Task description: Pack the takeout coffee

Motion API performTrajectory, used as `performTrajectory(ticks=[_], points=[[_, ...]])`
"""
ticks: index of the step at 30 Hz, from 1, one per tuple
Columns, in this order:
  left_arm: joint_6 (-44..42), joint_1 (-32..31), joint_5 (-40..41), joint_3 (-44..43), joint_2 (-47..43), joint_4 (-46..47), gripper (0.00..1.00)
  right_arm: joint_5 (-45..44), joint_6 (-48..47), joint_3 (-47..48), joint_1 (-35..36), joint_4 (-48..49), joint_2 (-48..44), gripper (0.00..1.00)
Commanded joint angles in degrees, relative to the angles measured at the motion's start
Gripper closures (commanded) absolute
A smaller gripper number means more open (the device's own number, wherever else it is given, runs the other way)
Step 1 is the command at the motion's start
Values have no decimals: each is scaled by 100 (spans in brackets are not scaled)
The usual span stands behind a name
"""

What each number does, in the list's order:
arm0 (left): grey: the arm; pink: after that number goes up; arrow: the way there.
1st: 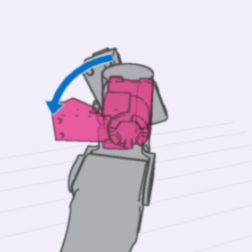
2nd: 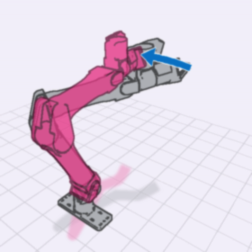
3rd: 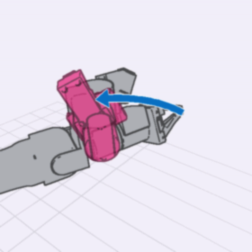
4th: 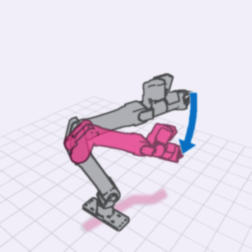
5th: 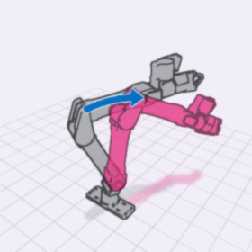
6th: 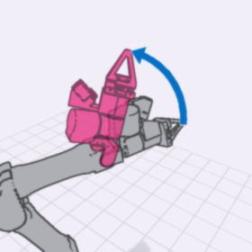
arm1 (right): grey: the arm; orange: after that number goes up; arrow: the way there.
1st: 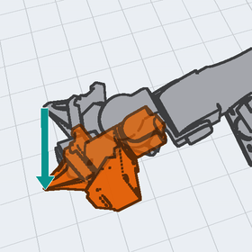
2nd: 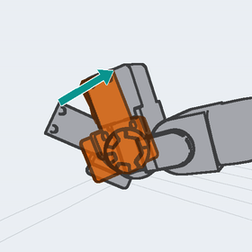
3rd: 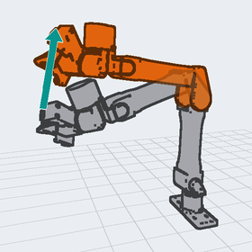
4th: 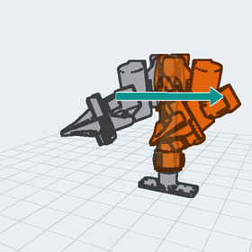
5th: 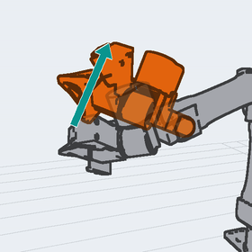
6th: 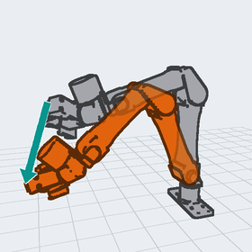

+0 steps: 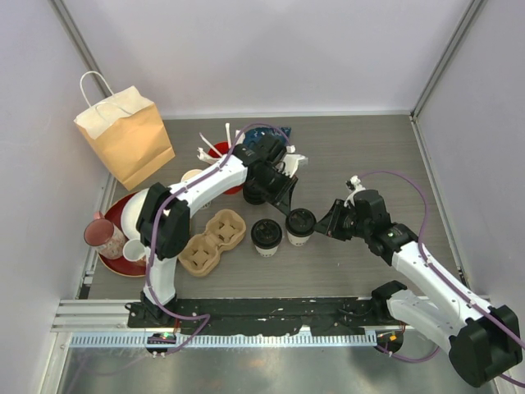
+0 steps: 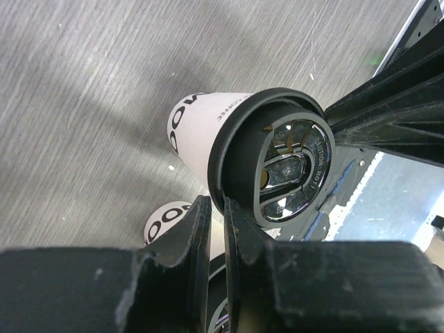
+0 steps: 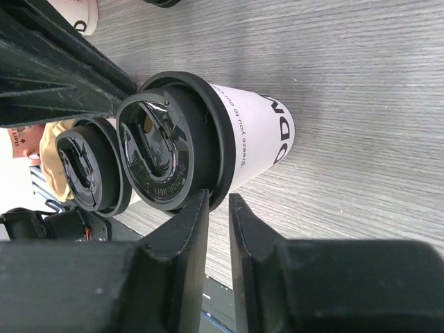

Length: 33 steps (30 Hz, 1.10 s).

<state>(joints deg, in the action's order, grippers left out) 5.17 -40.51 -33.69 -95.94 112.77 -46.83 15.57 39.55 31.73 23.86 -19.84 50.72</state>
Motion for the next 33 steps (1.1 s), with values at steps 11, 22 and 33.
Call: performTrajectory(ticks=[11, 22, 33], points=[[-280, 78, 100, -723, 43, -195, 75, -160, -220, 316, 23, -460, -273, 68], [-271, 158, 73, -953, 8, -379, 68, -265, -500, 782, 14, -793, -255, 60], [-675, 245, 407, -1164, -642, -1056, 47, -776, -1090, 1513, 23, -1621, 17, 59]])
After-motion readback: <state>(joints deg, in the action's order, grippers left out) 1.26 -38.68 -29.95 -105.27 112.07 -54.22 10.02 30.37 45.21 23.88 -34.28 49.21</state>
